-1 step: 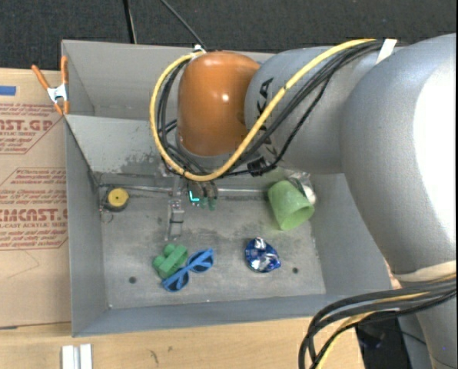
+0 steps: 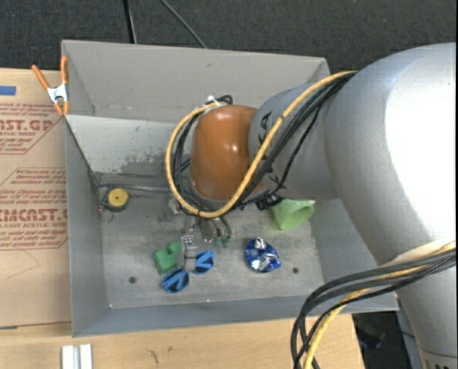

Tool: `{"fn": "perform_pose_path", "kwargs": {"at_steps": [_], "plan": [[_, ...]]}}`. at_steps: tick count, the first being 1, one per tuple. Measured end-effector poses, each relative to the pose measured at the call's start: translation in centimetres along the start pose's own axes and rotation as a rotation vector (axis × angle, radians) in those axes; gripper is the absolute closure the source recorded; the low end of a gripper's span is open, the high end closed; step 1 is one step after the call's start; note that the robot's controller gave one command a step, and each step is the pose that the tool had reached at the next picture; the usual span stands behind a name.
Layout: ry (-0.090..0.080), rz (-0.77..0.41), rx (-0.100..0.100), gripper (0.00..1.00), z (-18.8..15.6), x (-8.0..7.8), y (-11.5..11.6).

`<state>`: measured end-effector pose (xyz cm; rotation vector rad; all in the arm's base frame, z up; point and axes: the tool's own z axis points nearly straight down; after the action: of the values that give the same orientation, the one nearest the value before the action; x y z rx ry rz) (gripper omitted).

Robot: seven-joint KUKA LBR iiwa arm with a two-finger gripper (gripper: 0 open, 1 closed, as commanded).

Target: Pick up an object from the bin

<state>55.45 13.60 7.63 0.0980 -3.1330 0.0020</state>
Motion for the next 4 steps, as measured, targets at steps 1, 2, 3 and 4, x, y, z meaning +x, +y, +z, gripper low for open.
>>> {"fn": "perform_pose_path", "kwargs": {"at_steps": [1, 2, 3, 4], "plan": [[-0.006, -0.003, -0.004, 1.00, -0.7, -0.3, 0.3], [-0.034, -0.484, -0.004, 1.00, -0.1, 2.0, -5.8], [-0.021, -0.482, -0.001, 1.00, -15.9, -2.0, 1.7], [-0.001, -0.342, -0.002, 1.00, -4.9, 1.2, 4.8]]}}
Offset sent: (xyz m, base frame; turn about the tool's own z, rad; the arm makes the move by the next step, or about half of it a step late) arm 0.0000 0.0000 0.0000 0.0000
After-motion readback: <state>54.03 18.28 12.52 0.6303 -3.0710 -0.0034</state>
